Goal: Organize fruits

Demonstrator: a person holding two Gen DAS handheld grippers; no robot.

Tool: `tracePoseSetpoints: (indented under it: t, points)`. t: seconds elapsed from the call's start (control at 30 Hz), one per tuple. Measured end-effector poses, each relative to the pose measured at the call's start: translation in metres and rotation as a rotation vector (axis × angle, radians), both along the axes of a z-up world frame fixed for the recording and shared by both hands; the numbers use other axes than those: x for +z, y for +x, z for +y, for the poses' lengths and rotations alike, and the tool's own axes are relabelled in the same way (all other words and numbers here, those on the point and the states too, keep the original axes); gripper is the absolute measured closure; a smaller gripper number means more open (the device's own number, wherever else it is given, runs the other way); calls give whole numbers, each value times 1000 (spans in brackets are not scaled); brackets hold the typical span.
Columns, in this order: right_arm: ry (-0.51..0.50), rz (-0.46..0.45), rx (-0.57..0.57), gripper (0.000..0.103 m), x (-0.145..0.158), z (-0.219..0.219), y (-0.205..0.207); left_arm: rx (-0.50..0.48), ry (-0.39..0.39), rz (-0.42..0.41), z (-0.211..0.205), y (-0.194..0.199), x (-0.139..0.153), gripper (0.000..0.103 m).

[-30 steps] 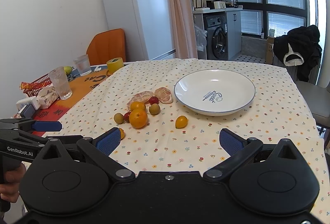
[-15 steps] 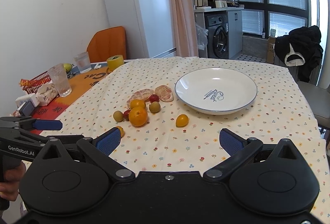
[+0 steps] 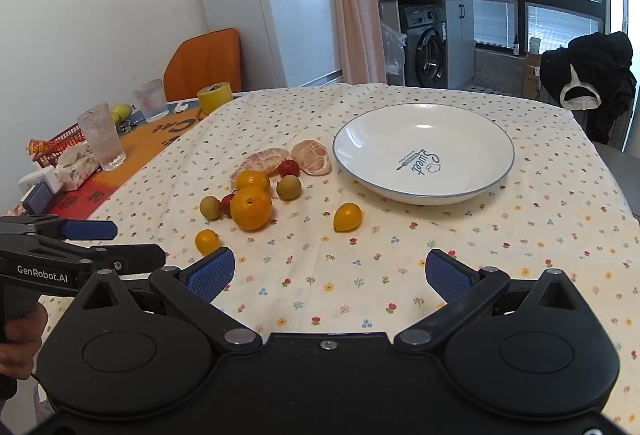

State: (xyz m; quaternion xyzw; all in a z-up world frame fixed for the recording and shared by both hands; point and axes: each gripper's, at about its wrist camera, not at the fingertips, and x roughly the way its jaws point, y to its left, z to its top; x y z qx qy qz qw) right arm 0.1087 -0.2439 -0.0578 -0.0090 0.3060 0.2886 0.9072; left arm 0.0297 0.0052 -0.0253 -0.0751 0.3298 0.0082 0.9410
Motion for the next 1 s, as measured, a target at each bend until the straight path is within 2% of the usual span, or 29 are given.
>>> tracePoseSetpoints:
  t: [0.07,0.2,0.37,0.47,0.53,1.0]
  points:
    - [2,0,6,0,-1,1,4,6,10,-3,0,3,-2,2]
    - [11,17,4,0,-4,3,15,15,-18,6,4,10,-7,3]
    - [17,42,8,0,-12,5,28,5,-14,13,4,18,-12,9]
    - [28,52,10,0,-17,6,34,3,1,38,2,25,-17,19]
    - [28,49,15,2,-20,7,38,3,-14,54,3,30,-22,31]
    - [13,75,55,29,-37,15,59,11,-20,93,0,57,-38,55]
